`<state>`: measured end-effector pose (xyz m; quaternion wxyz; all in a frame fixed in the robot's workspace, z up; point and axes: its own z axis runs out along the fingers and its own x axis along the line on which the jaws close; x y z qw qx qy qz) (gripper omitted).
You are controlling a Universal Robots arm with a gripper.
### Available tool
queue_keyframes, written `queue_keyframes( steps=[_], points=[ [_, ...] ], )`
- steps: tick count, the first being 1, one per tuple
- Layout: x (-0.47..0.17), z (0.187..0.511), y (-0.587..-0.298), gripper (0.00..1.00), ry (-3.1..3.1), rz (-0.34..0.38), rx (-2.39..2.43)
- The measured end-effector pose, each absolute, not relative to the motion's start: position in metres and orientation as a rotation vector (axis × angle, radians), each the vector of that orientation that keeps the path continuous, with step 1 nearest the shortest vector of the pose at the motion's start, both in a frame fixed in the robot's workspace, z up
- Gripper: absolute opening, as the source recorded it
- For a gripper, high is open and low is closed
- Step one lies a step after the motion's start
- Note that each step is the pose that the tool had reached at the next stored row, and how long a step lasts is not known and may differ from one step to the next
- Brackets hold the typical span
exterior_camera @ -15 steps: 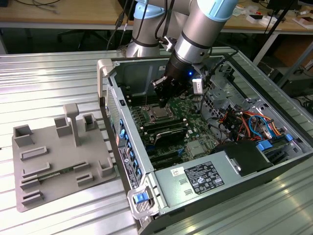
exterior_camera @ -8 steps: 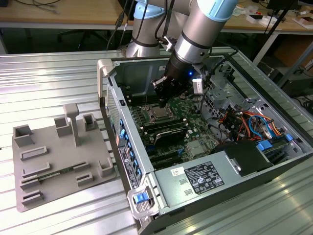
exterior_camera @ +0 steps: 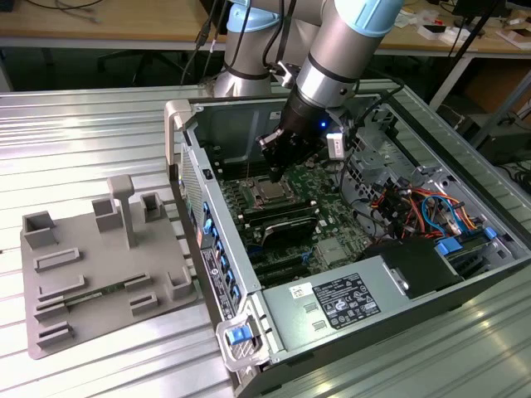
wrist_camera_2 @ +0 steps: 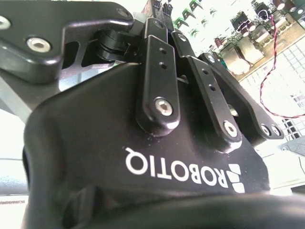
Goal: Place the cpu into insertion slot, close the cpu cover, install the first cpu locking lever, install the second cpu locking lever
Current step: 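Install the first cpu locking lever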
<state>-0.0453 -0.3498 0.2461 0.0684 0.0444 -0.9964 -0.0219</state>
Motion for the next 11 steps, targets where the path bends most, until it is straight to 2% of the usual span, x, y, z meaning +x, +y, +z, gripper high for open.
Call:
queue_keyframes(
  steps=[11],
  points=[
    [-0.0454,0.2462,-0.3499,0.11,-3.000,-0.067,0.153]
  ],
)
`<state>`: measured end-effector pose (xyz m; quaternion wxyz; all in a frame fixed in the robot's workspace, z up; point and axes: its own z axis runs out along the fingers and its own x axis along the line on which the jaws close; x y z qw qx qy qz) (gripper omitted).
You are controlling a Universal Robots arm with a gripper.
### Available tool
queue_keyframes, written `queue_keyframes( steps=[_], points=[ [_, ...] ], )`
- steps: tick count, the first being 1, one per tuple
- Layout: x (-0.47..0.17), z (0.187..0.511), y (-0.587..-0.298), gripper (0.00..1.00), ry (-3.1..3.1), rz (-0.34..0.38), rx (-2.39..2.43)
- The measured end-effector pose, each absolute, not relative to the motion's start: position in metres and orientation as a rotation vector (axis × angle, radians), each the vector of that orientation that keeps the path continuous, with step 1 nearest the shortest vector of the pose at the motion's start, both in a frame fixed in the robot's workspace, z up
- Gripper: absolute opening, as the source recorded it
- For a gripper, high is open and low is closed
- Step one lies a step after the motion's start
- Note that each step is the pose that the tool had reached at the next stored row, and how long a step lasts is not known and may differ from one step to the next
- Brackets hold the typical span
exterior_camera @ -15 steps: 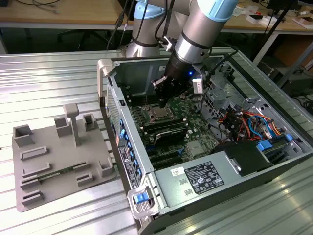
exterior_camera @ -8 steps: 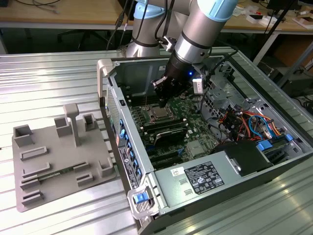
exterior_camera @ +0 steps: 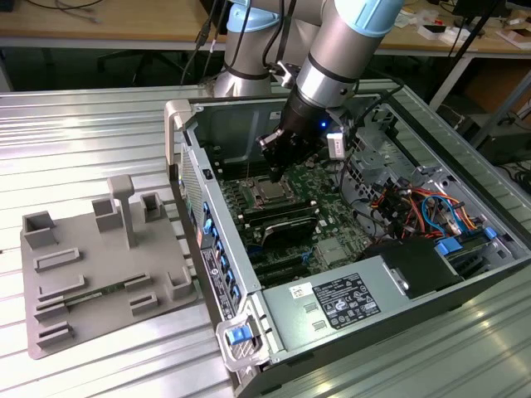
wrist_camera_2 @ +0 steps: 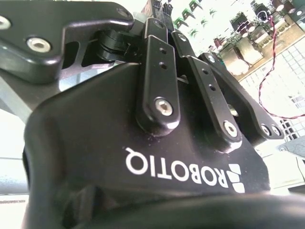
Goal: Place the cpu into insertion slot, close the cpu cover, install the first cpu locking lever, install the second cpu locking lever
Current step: 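Install the first cpu locking lever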
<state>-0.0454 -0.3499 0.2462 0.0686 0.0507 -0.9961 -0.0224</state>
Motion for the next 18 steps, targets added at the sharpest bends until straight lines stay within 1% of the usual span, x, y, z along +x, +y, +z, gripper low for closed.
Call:
queue_keyframes(
  steps=[18],
  points=[
    [-0.0456,0.2460,-0.3498,0.11,-3.054,-0.063,0.179]
  ],
)
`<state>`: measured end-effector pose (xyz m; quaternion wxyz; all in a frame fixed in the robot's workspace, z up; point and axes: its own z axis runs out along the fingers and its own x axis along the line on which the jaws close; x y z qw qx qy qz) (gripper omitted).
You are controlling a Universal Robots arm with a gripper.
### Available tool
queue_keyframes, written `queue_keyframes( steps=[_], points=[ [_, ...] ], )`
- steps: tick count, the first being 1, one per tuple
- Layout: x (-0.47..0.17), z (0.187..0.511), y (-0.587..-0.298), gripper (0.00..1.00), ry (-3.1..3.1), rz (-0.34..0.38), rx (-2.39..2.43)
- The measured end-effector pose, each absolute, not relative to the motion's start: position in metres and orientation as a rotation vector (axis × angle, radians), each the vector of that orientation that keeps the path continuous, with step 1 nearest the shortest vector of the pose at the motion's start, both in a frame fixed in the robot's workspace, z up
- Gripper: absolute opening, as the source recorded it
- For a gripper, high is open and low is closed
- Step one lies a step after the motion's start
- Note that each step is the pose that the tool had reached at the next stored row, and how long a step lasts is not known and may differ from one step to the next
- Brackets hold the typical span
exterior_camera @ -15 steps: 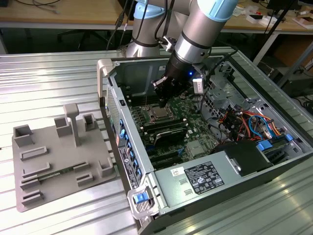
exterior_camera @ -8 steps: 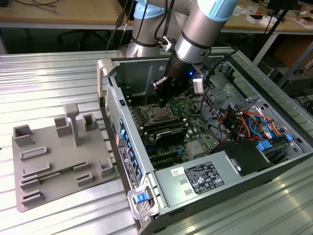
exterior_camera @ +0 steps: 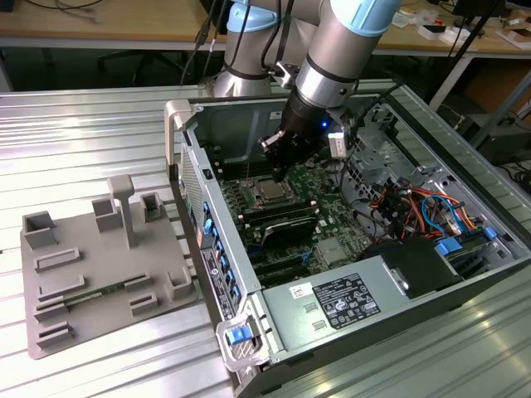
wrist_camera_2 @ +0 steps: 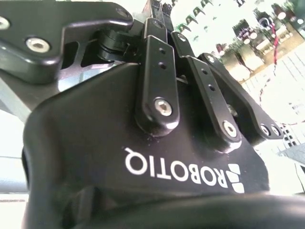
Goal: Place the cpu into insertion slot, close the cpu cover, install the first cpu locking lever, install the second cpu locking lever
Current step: 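Install the first cpu locking lever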
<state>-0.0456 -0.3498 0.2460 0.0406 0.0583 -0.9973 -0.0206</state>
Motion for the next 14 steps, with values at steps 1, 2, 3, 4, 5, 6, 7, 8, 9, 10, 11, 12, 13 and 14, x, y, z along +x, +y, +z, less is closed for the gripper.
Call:
queue_keyframes(
  steps=[1,2,3,4,5,6,7,8,9,10,11,12,13,14],
  points=[
    [-0.0459,0.2459,-0.3498,0.11,-3.077,-0.062,0.181],
    [-0.0459,0.2459,-0.3498,0.11,-3.078,-0.062,0.181],
    [-0.0459,0.2460,-0.3498,0.11,-3.079,-0.061,0.181],
    [-0.0459,0.2459,-0.3498,0.11,-3.079,-0.061,0.181],
    [-0.0460,0.2460,-0.3498,0.11,-3.079,-0.056,0.180],
    [-0.0460,0.2461,-0.3498,0.11,-3.078,-0.034,0.180],
    [-0.0460,0.2460,-0.3498,0.11,-3.077,-0.005,0.179],
    [-0.0460,0.2460,-0.3499,0.11,-3.077,0.000,0.179],
    [-0.0459,0.2460,-0.3498,0.11,-3.077,0.001,0.179],
    [-0.0475,0.2460,-0.3498,0.11,-3.078,0.001,0.179],
    [-0.0499,0.2466,-0.3498,0.11,-3.080,0.001,0.179],
    [-0.0515,0.2476,-0.3498,0.11,-3.082,0.001,0.179],
    [-0.0528,0.2491,-0.3498,0.11,-3.083,0.001,0.179],
    [-0.0535,0.2524,-0.3498,0.11,-3.084,0.001,0.179]
  ],
)
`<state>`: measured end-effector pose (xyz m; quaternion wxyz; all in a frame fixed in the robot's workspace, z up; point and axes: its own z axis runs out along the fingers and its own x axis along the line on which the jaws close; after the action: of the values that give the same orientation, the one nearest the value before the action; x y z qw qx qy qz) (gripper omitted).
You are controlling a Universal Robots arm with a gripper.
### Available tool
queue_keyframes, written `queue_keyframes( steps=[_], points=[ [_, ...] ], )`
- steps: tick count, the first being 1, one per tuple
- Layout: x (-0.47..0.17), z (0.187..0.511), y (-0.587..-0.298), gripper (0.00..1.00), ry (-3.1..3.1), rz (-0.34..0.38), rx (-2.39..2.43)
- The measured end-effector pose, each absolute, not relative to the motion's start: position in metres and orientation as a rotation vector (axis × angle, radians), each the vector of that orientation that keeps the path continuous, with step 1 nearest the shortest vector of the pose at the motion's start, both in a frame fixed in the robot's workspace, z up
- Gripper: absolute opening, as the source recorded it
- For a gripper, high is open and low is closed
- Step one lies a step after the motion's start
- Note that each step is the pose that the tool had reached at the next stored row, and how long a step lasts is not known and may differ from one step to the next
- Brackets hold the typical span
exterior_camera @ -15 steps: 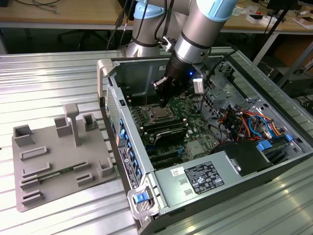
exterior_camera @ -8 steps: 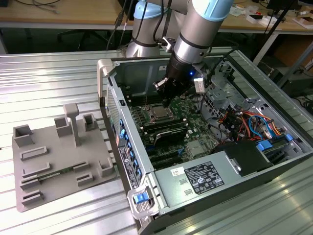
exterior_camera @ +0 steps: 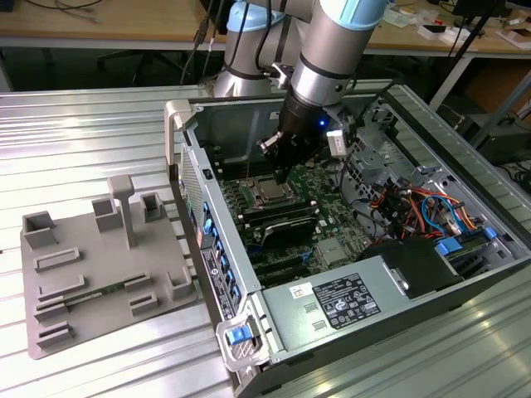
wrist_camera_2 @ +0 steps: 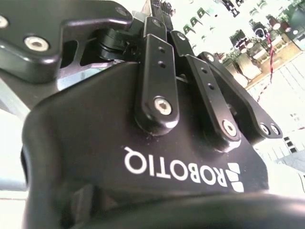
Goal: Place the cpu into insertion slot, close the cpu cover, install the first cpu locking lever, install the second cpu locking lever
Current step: 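Install the first cpu locking lever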
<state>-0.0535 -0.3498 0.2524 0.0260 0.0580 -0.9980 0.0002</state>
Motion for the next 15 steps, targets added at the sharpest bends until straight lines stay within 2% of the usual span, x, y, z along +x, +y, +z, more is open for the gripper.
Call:
queue_keyframes(
  steps=[9,15],
  points=[
    [-0.054,0.272,-0.350,0.11,-3.085,-0.002,0.179],
    [-0.054,0.274,-0.350,0.11,-3.085,-0.002,0.179]
  ],
)
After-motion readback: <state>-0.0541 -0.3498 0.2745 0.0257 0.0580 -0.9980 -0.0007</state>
